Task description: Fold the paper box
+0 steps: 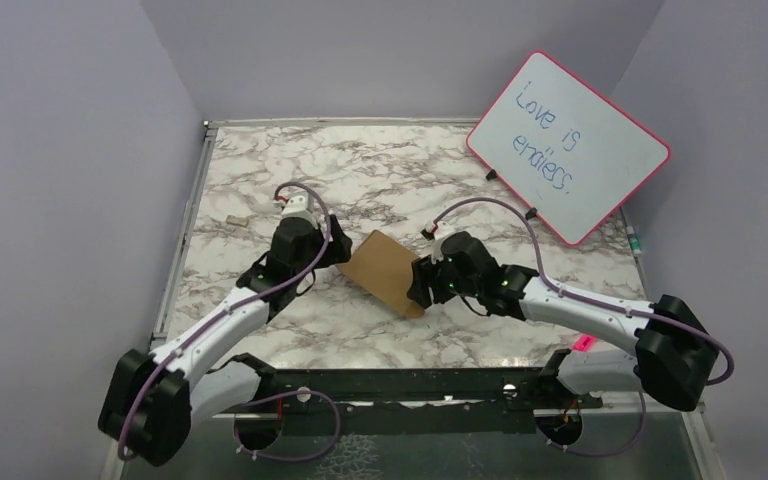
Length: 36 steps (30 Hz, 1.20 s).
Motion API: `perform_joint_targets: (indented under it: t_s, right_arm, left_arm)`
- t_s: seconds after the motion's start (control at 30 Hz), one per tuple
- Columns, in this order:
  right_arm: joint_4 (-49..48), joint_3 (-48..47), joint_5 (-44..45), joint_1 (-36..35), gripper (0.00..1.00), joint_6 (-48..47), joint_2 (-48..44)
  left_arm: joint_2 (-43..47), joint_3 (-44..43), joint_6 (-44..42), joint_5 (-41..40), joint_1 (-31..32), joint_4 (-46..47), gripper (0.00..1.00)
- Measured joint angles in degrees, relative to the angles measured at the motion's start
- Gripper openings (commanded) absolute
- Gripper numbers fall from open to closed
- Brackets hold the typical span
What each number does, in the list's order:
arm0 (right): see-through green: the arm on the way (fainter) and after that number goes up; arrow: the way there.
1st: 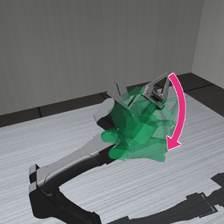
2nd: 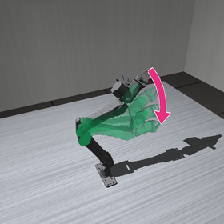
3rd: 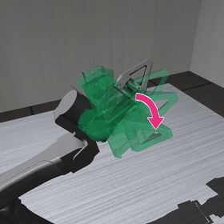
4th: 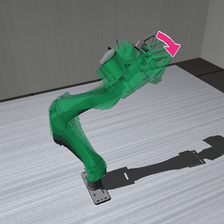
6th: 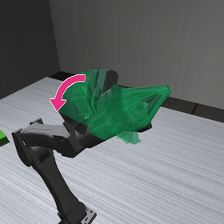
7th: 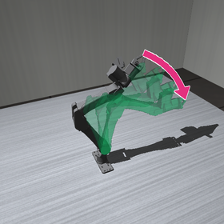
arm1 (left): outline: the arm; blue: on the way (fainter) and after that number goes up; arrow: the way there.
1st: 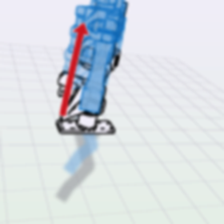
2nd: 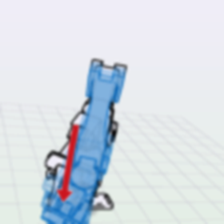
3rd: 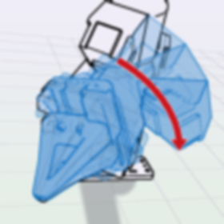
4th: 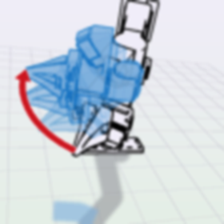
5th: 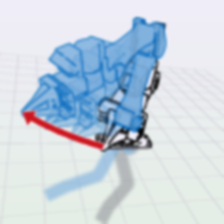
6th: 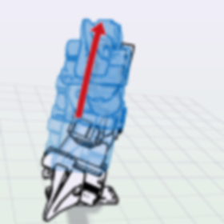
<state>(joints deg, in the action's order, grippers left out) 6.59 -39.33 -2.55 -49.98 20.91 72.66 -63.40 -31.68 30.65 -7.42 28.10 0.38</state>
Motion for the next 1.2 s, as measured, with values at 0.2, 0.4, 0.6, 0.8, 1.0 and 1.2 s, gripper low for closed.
perform_joint_targets:
  t_s: [0.2,0.4,0.6,0.8,1.0,1.2]
  right_arm:
    - [0.57,-1.29,1.14,3.82,0.63,-1.97,-0.85]
    - [-1.75,-4.57,-4.17,11.96,0.58,-3.39,4.66]
    - [-5.77,-7.06,-12.37,15.58,0.52,-3.15,12.11]
    - [-9.92,-7.21,-18.27,18.08,0.46,-1.99,17.51]
    - [-15.08,-6.51,-24.46,21.09,0.34,0.22,21.38]
    - [-22.49,-3.82,-31.47,23.47,0.25,4.33,23.50]
  left_arm:
    - [14.91,3.32,4.52,-0.68,-0.28,-1.53,0.85]
    - [18.88,10.14,8.90,4.39,-0.28,-3.58,0.86]
    - [19.19,13.44,11.82,10.05,-0.28,-3.45,0.86]
    - [17.14,13.66,12.83,13.81,-0.26,-1.55,0.86]
    - [16.04,15.04,13.68,15.93,-0.28,1.49,0.86]
    - [15.56,15.08,13.73,16.87,-0.28,2.95,0.86]
